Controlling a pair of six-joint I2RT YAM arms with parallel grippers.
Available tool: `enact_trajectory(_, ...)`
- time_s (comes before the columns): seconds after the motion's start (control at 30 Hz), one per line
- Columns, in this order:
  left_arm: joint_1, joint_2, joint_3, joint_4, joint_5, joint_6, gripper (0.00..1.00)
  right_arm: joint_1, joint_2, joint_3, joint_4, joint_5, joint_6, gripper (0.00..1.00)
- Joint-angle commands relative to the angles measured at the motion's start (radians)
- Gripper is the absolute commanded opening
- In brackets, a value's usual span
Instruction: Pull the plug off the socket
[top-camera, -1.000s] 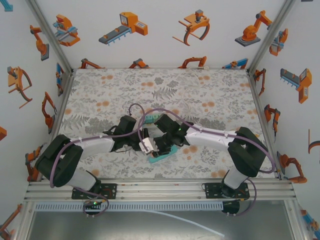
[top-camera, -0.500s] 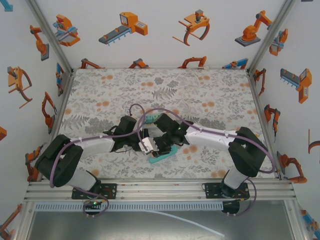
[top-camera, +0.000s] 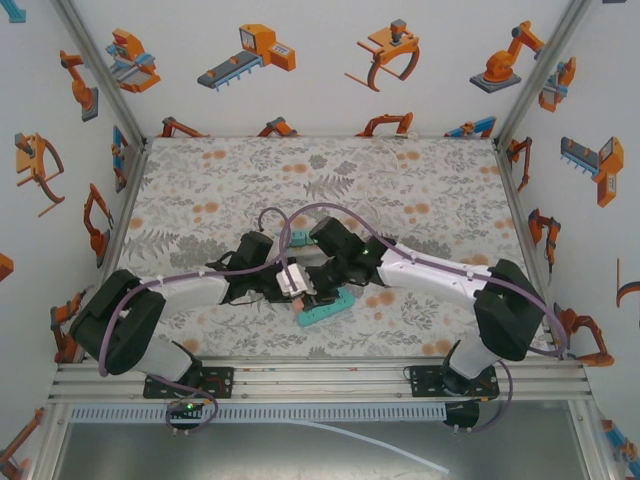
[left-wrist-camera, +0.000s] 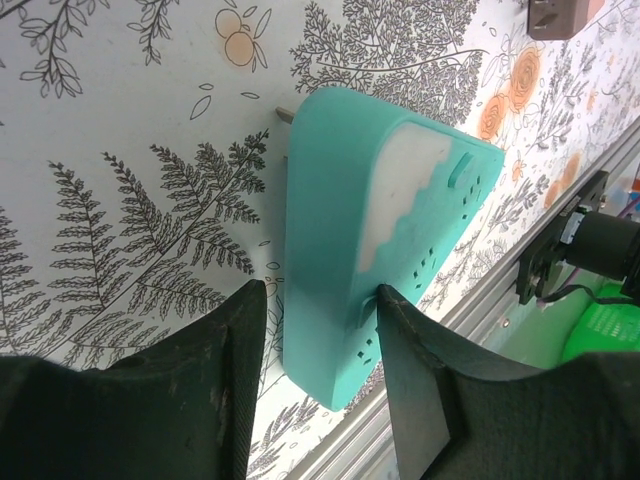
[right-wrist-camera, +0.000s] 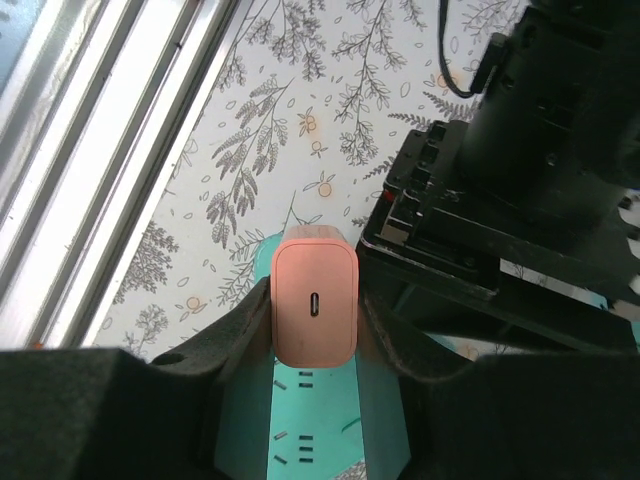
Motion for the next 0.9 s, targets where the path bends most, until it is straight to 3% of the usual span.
enact_trajectory(0.0, -0.013, 0.003, -0.027, -0.194, -0.095, 0.083, 0.49, -0.050, -0.101, 0.005, 0.158, 0.022, 0.159, 0.16)
enact_trajectory(0.17, -0.012, -0.069, 0.033, -0.200, -0.105, 0.107, 0.53, -0.167, -0.238, -0.060, 0.294, 0.017, 0.485, 0.16)
enact_trajectory(0.43, -0.012, -0.194, 0.121, -0.223, -0.092, 0.159, 0.73, -0.445, -0.406, -0.187, 0.498, 0.087, 0.965, 0.13)
enact_trajectory(0.57, -0.013, -0.297, 0.155, -0.240, -0.100, 0.205, 0.79, -0.590, -0.404, -0.197, 0.441, 0.181, 1.190, 0.12)
enact_trajectory(0.67, -0.013, -0.369, 0.194, -0.292, -0.124, 0.264, 0.83, -0.710, -0.362, -0.175, 0.291, 0.309, 1.380, 0.14)
enact_trajectory(0.87, -0.012, -0.450, 0.257, -0.397, -0.178, 0.350, 0.89, -0.945, -0.215, -0.223, 0.244, 0.206, 1.568, 0.14)
